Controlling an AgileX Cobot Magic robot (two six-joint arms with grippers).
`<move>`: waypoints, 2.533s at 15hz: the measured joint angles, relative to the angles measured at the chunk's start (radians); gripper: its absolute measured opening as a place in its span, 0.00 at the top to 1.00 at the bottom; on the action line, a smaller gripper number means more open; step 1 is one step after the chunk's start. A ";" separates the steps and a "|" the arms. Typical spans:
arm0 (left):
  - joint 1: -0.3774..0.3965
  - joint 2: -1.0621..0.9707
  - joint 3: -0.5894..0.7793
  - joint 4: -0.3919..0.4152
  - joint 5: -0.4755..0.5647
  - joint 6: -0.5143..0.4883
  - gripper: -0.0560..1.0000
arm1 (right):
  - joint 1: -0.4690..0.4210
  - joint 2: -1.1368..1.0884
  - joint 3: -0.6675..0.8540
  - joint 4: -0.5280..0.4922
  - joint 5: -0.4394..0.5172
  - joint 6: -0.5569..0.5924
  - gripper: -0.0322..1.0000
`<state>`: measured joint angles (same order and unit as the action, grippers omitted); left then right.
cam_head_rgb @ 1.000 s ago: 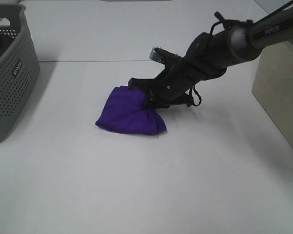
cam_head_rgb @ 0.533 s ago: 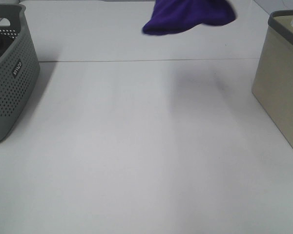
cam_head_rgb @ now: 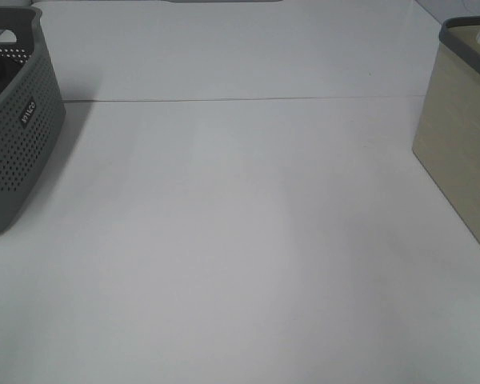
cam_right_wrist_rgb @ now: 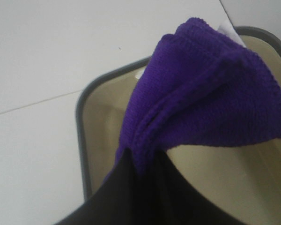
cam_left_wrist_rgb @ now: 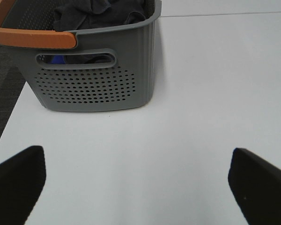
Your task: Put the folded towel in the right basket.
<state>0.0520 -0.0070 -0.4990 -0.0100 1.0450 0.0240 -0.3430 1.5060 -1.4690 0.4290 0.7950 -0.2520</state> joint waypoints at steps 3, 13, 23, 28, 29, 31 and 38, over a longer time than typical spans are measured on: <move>0.000 0.000 0.000 0.000 0.000 0.000 0.01 | -0.022 0.049 0.000 -0.084 0.030 0.054 0.80; 0.000 0.000 0.000 0.000 0.000 0.000 0.01 | 0.117 0.062 -0.038 -0.083 0.051 -0.027 0.04; 0.000 0.000 0.000 0.000 0.000 0.000 0.01 | 0.397 0.073 -0.147 -0.172 0.023 0.162 0.04; 0.000 0.000 0.000 0.000 0.000 0.000 0.01 | 0.494 0.073 -0.147 -0.274 0.021 0.185 0.04; 0.000 0.000 0.000 0.000 0.000 0.000 0.01 | 0.534 0.073 -0.147 -0.333 0.021 0.230 0.04; 0.000 0.000 0.000 0.000 0.000 0.000 0.01 | 0.566 0.073 -0.147 -0.429 0.043 0.329 0.04; 0.000 0.000 0.000 0.000 0.000 0.000 0.01 | 0.566 -0.288 0.233 -0.514 0.143 0.376 0.04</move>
<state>0.0520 -0.0070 -0.4990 -0.0100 1.0450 0.0240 0.2230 1.2180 -1.2360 -0.0850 0.9380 0.1240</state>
